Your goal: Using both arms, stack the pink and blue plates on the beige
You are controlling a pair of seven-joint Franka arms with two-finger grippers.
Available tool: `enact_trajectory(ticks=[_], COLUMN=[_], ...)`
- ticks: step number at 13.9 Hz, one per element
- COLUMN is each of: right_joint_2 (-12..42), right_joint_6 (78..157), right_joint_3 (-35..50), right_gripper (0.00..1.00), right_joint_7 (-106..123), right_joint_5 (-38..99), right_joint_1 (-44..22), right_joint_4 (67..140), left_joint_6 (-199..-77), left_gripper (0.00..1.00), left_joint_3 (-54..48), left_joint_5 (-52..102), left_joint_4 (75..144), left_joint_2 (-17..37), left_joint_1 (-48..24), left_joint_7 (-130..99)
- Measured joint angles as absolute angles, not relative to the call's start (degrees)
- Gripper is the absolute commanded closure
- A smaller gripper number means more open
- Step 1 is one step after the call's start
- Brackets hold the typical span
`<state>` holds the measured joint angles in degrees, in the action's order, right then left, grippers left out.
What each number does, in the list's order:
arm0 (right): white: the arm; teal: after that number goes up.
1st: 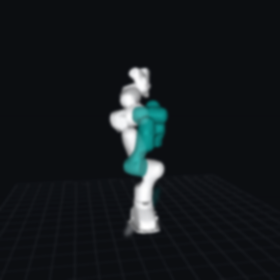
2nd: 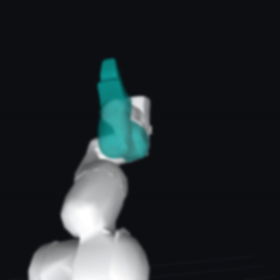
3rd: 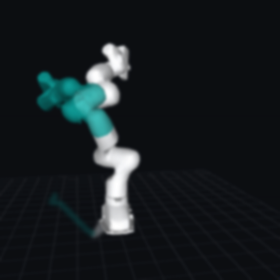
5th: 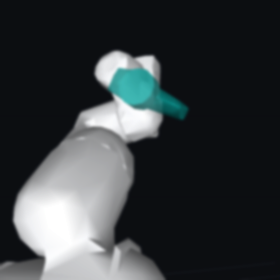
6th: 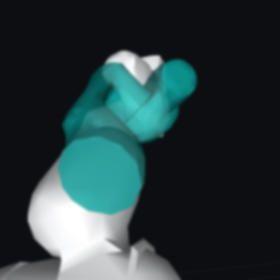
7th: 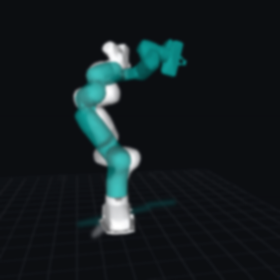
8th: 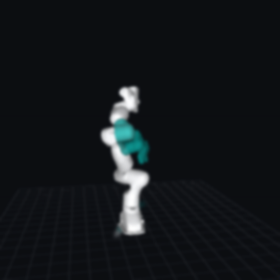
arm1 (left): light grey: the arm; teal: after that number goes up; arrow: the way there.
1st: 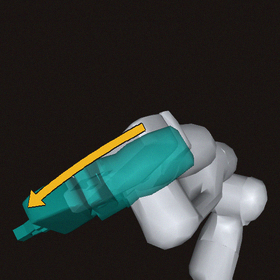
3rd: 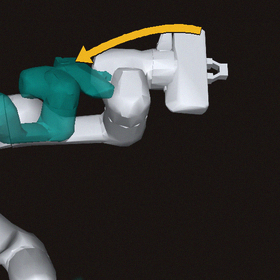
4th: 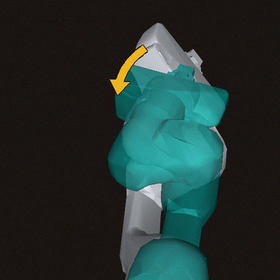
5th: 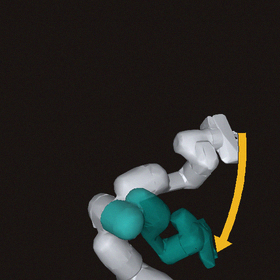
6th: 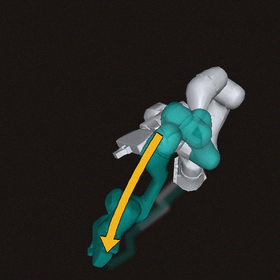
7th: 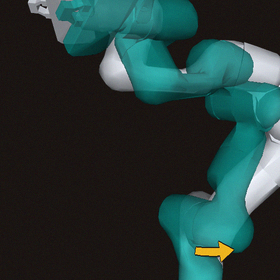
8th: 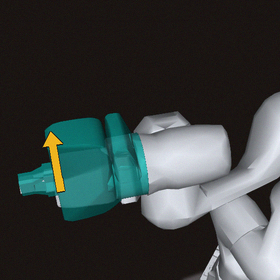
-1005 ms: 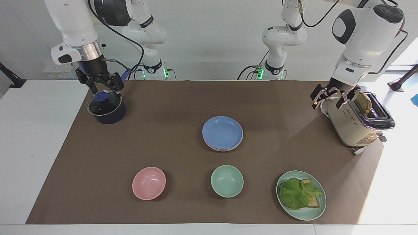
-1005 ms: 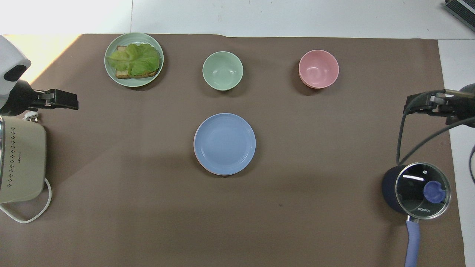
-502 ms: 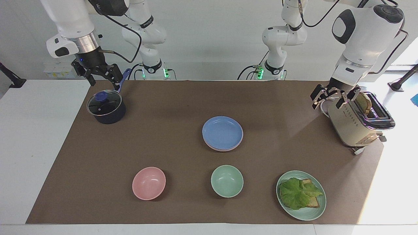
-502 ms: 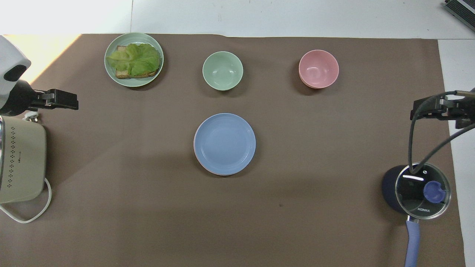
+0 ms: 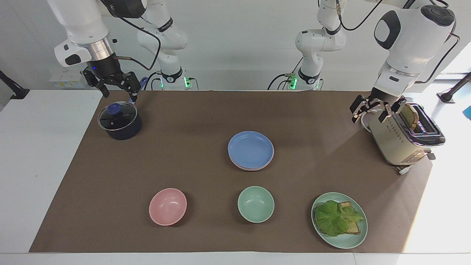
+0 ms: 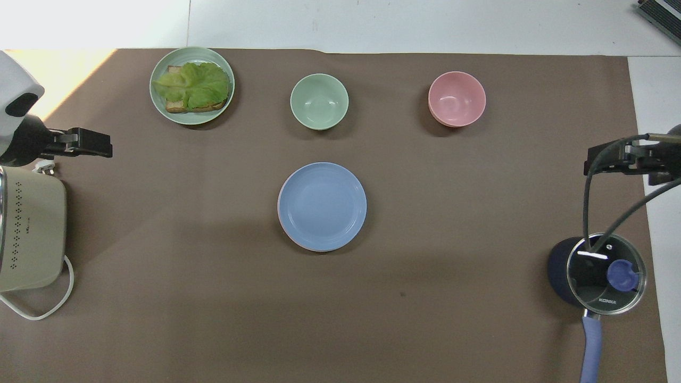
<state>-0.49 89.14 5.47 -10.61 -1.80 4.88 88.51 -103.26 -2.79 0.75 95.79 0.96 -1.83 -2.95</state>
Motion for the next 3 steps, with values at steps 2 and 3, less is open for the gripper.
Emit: enact_trajectory(ticks=[2, 3], right_joint_2=[-0.5, -0.5], right_joint_6=[89.0, 88.9], right_joint_3=[5.5, 5.5], right_gripper=[0.0, 0.0], right_joint_7=[-10.4, -10.1], right_joint_5=[-1.8, -1.8], right_joint_1=[4.9, 4.9], right_joint_4=[88.6, 88.6], left_joint_6=[-103.3, -103.3], left_gripper=[0.0, 0.0], left_joint_3=[-2.8, -2.8], left_joint_5=[0.7, 0.7], left_joint_4=[95.8, 95.8], left_joint_2=[1.0, 1.0], left_joint_1=[-1.8, -1.8], left_joint_7=[-3.0, -3.0])
